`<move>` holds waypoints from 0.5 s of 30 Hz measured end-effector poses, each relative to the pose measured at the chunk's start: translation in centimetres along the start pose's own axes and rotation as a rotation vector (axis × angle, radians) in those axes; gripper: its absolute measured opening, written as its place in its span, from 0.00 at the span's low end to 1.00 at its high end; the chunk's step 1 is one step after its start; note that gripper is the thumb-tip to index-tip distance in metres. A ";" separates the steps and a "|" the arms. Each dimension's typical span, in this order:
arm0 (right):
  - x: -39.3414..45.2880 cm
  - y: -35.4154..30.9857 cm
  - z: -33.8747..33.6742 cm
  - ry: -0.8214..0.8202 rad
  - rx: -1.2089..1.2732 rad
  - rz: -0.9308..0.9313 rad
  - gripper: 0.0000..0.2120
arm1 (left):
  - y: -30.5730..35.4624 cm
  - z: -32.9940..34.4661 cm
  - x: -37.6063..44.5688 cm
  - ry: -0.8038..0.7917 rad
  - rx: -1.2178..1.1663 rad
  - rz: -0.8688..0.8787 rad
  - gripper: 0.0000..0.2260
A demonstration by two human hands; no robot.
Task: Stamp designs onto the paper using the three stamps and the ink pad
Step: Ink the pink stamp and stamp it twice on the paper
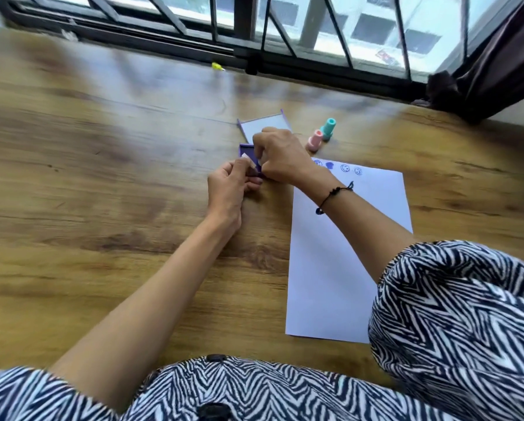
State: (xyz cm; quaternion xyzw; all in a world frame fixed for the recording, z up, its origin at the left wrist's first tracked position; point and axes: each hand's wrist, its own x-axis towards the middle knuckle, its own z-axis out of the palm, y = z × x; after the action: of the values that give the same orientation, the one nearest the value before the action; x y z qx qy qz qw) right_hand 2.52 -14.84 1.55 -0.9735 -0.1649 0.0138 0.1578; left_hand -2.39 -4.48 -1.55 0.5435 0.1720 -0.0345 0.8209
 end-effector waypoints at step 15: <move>-8.6 7.0 -4.4 0.355 1.386 0.539 0.08 | -0.5 1.7 -2.1 -0.213 0.182 0.102 0.07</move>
State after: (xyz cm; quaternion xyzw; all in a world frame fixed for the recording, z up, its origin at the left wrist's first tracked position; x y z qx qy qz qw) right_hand -3.07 -25.23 3.30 -0.6461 0.1525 -0.0044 0.7479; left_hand -4.00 -6.51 -0.70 0.6168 0.0521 -0.0656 0.7827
